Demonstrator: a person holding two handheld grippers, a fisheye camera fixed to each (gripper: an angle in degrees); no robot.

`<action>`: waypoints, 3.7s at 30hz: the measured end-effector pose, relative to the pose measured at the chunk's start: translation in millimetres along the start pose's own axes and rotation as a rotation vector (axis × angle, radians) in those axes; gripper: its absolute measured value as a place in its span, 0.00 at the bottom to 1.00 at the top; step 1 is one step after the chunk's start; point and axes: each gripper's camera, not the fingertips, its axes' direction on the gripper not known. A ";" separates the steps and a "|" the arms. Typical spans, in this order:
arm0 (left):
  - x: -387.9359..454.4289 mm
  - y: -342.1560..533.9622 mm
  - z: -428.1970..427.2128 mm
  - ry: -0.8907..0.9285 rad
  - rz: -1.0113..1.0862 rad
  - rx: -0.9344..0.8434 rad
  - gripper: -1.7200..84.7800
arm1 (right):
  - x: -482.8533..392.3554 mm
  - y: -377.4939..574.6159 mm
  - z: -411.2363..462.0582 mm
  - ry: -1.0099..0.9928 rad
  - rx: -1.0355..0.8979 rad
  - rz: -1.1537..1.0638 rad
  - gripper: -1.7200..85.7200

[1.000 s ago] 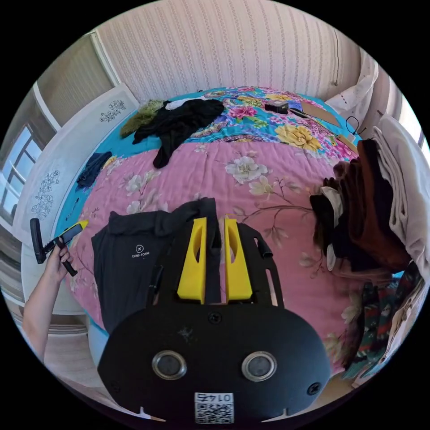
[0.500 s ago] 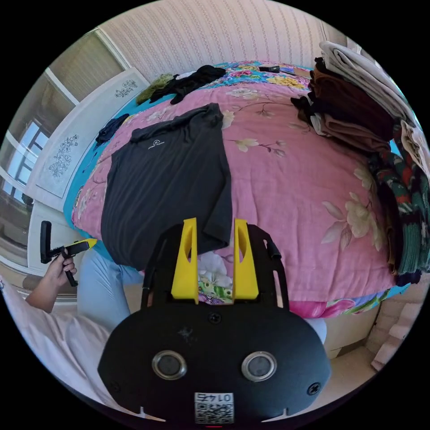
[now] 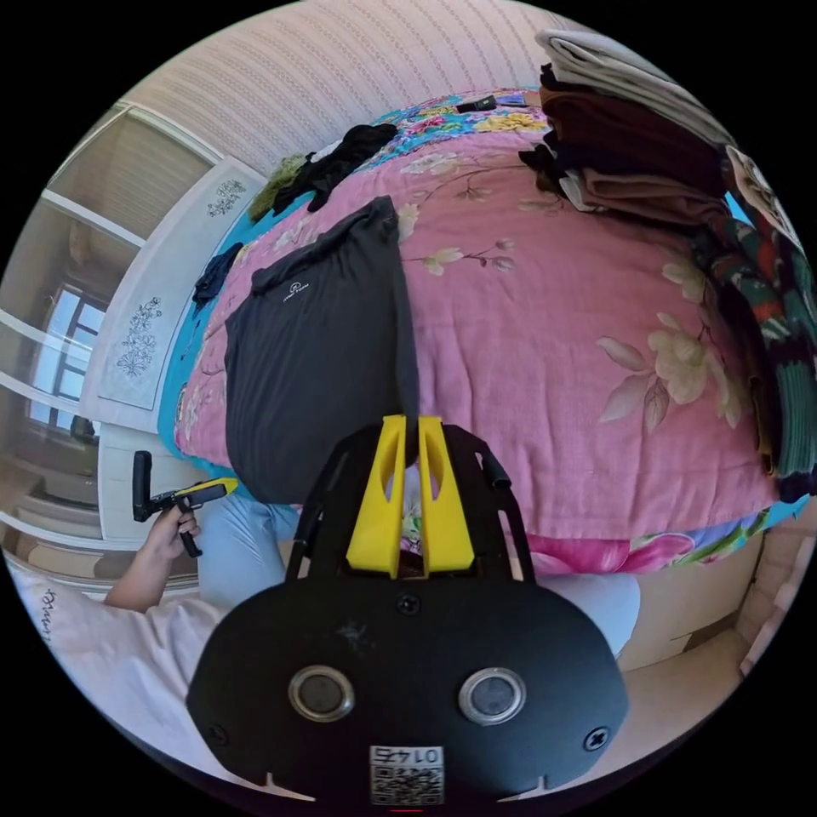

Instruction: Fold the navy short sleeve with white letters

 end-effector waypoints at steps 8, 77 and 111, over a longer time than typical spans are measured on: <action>-6.8 -10.7 33.2 -0.036 -0.003 -0.243 0.09 | 23.0 12.3 -21.4 -0.049 0.000 0.026 0.03; -128.5 18.5 -91.3 0.137 0.101 -0.003 0.01 | 193.2 101.9 -54.8 -0.440 -0.114 0.340 0.03; -113.0 14.3 -20.5 -0.173 0.116 0.109 0.06 | 79.2 121.8 -7.3 0.135 -0.076 0.026 0.08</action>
